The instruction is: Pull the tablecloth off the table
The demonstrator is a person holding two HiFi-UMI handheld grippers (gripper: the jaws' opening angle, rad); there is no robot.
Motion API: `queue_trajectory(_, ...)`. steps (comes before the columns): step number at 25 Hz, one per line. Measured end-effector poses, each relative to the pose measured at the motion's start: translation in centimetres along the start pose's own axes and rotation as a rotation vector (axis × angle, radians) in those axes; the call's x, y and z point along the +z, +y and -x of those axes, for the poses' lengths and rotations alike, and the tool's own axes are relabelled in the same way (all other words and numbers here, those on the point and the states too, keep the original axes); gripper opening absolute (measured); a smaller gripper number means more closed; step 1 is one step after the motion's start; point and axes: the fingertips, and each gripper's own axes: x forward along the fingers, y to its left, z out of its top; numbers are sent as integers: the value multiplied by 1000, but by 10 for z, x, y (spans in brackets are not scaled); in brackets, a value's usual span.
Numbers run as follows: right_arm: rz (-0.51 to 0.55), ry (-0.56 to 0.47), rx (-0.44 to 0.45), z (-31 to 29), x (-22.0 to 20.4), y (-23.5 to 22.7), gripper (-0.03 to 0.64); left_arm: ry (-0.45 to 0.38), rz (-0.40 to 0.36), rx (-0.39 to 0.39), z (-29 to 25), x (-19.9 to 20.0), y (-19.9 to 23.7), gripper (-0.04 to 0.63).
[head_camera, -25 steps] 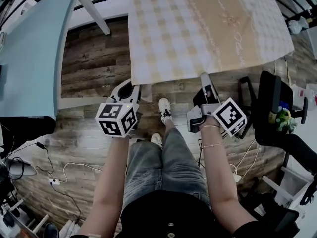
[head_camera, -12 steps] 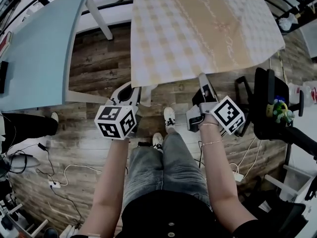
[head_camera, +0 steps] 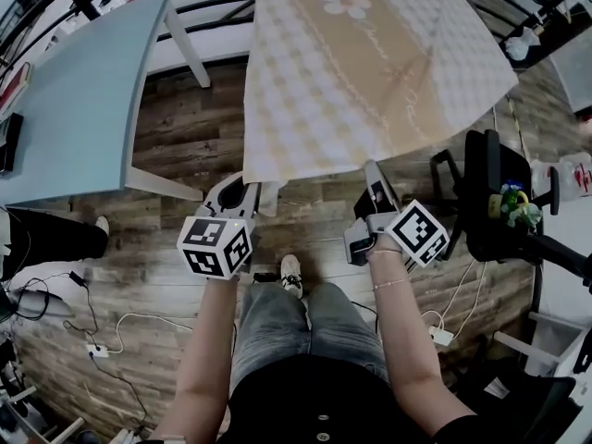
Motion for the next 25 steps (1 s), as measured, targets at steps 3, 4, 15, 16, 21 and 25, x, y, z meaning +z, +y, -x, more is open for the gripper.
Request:
queue_trajectory(3, 4, 2, 16, 17, 4, 3, 26, -18, 8, 7, 9, -1, -14, 15)
queue_trajectory(4, 8, 6, 23, 22, 5, 3, 26, -24, 11, 11, 12, -2, -19, 15)
queue_trajectory(15, 53, 70, 94, 93, 7, 9, 26, -51, -30, 45, 58, -18, -74, 15)
queue_trajectory(16, 50, 75, 97, 100, 7, 9, 26, -53, -34, 46, 62, -19, -79, 15)
queue_trajectory(21, 47, 74, 132, 131, 9, 14, 26, -68, -51, 56, 85, -24, -103, 15)
queue_trajectory(25, 46, 79, 148, 151, 9, 17, 26, -80, -61, 65, 100, -26, -119, 15)
